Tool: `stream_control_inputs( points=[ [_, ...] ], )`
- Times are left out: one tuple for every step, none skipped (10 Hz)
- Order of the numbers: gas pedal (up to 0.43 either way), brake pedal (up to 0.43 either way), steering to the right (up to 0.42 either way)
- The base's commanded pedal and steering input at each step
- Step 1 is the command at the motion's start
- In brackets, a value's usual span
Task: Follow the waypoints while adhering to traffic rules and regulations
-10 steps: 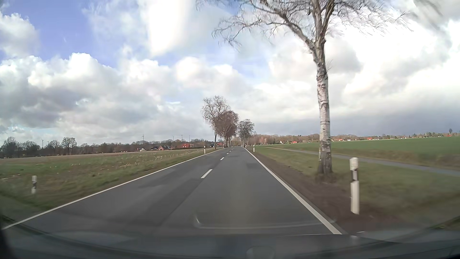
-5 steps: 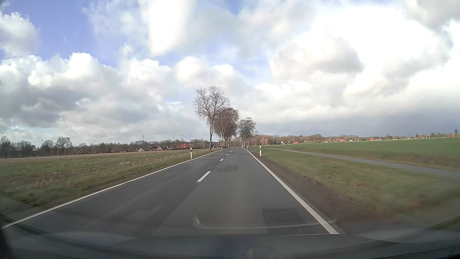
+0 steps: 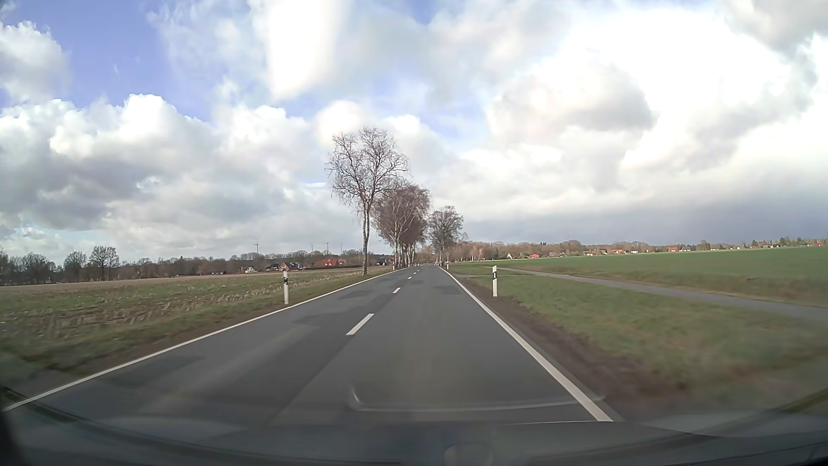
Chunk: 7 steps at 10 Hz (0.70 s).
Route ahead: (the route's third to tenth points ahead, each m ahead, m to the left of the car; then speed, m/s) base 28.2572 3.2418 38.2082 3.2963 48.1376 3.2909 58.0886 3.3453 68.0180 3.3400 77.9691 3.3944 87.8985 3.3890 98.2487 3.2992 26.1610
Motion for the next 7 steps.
stream_control_inputs(
  points=[
    [0.268, 0.0, -0.003],
    [0.268, 0.0, -0.003],
    [0.268, 0.0, -0.006],
    [0.268, 0.0, -0.008],
    [0.268, 0.0, -0.006],
    [0.268, 0.0, -0.005],
    [0.268, 0.0, -0.005]
  ],
)
